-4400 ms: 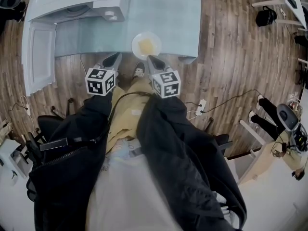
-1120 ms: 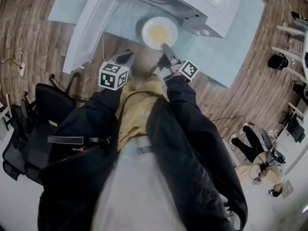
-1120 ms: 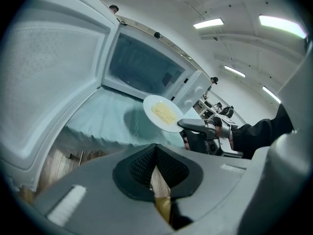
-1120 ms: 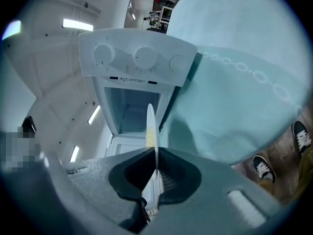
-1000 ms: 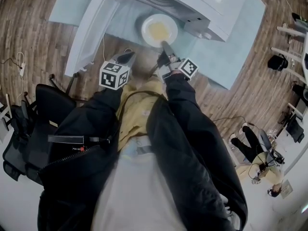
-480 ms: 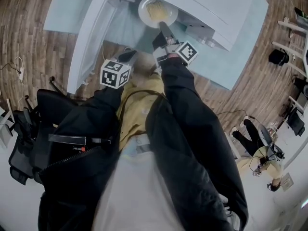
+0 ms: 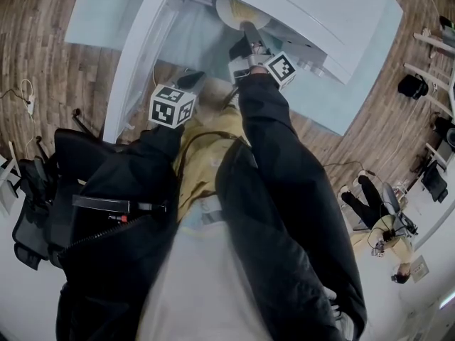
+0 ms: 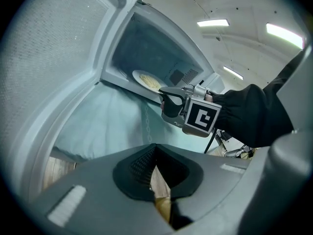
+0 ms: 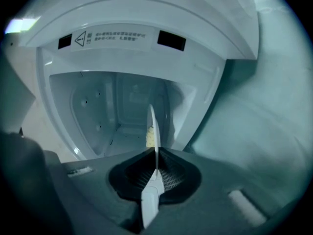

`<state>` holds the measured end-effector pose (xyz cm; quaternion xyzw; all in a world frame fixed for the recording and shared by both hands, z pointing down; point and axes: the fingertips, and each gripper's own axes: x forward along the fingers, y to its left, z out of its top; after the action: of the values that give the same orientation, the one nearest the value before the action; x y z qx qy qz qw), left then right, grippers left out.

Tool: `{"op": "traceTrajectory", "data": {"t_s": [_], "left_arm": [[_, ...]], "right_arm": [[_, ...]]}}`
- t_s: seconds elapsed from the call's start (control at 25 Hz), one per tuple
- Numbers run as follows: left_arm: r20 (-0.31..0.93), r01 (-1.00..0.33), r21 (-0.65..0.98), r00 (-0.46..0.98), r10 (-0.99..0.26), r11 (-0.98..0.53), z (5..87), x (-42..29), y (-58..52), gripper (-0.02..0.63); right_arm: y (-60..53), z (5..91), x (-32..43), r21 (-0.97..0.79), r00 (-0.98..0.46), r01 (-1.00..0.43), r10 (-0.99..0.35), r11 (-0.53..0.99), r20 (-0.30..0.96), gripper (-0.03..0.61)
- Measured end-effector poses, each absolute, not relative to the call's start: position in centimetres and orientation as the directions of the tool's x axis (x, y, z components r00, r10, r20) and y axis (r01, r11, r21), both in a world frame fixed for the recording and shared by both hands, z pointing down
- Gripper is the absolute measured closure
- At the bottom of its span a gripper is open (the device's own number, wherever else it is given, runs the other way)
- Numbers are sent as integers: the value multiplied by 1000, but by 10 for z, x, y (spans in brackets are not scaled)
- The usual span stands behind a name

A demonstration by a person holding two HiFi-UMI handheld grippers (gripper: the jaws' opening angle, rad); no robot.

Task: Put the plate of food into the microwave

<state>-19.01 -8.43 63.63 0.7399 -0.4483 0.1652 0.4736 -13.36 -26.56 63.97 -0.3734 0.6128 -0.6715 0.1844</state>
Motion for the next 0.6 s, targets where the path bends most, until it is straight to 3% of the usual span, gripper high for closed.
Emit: {"op": "traceTrajectory", "data": {"t_s": [0.32, 0.48, 0.6], "left_arm": [[669, -815, 561, 550, -499, -146, 640, -189, -83, 615], [666, -816, 559, 549, -505, -150, 637, -193, -85, 615], [660, -819, 551, 545, -517, -159, 632, -191, -90, 615]], "right_arm": [[-272, 646, -133, -956, -627, -193, -723, -219, 292, 565], [-270, 641, -138, -968, -656, -195, -712, -159, 249, 500], [-257, 629, -140, -971, -684, -197, -690, -137, 236, 500]]}}
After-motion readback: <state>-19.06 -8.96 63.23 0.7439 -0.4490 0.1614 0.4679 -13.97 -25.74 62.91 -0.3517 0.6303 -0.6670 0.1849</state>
